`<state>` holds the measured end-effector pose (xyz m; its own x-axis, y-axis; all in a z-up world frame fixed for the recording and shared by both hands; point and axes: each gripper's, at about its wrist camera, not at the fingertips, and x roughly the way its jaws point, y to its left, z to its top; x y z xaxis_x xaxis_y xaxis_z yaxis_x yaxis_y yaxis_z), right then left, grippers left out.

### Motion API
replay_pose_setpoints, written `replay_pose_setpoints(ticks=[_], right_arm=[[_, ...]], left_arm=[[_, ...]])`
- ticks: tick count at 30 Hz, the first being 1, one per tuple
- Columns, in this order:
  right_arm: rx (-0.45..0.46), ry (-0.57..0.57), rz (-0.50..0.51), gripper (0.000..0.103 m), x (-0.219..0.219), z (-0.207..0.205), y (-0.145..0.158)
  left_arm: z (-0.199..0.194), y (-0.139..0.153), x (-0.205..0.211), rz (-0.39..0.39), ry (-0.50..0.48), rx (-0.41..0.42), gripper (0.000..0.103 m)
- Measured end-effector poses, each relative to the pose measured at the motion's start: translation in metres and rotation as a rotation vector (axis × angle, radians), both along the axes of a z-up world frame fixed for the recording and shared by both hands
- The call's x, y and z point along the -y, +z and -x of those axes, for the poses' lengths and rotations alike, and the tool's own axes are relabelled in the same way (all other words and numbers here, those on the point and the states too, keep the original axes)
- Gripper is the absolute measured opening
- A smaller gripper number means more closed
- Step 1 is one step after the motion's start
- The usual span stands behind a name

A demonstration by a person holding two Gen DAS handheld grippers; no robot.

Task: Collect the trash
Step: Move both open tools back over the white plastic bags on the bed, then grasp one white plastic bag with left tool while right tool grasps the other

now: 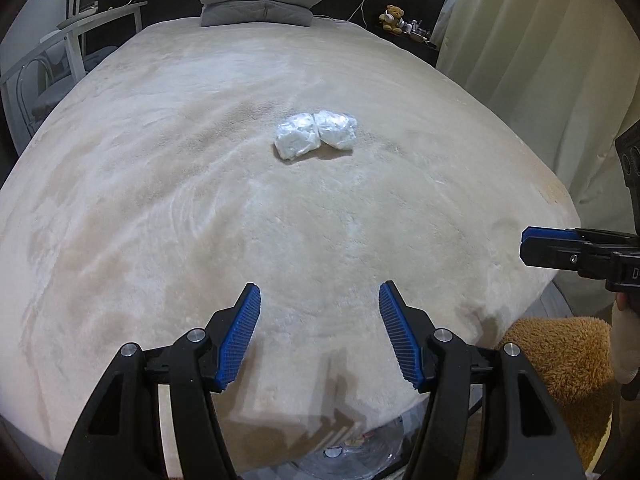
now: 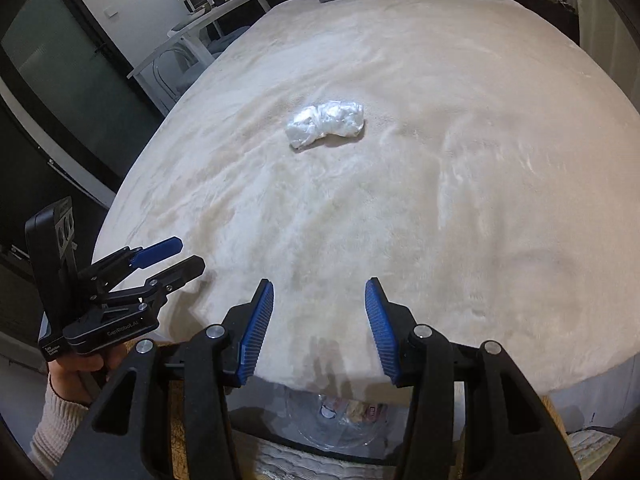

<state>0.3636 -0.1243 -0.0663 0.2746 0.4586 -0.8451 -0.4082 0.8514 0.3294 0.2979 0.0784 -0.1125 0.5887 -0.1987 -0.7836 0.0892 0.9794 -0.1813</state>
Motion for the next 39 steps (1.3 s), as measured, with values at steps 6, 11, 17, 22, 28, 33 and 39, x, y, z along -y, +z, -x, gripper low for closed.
replay_pose_setpoints(ticks=[6, 11, 17, 22, 28, 33, 39], right_arm=[[0.010, 0.007, 0.002, 0.048, -0.023, -0.039, -0.005], [0.006, 0.006, 0.010, 0.048, -0.037, -0.071, -0.011], [0.009, 0.008, 0.035, 0.048, -0.054, -0.104, -0.021], [-0.004, -0.018, 0.062, 0.049, -0.065, -0.135, -0.036], [-0.016, -0.033, 0.070, 0.060, -0.081, -0.168, -0.050], [-0.016, -0.046, 0.087, 0.061, -0.092, -0.192, -0.061], [-0.045, -0.075, 0.091, 0.064, -0.094, -0.216, -0.077]], left_arm=[[-0.037, -0.002, -0.018, -0.006, 0.006, 0.008, 0.060], [-0.068, -0.007, -0.029, -0.004, 0.007, 0.012, 0.060], [-0.101, -0.012, -0.042, 0.003, -0.006, 0.030, 0.060], [-0.125, -0.024, -0.054, 0.042, -0.013, 0.037, 0.060], [-0.143, -0.027, -0.070, 0.073, -0.023, 0.045, 0.060], [-0.152, -0.031, -0.078, 0.085, -0.019, 0.048, 0.060], [-0.155, -0.032, -0.079, 0.095, -0.016, 0.040, 0.060]])
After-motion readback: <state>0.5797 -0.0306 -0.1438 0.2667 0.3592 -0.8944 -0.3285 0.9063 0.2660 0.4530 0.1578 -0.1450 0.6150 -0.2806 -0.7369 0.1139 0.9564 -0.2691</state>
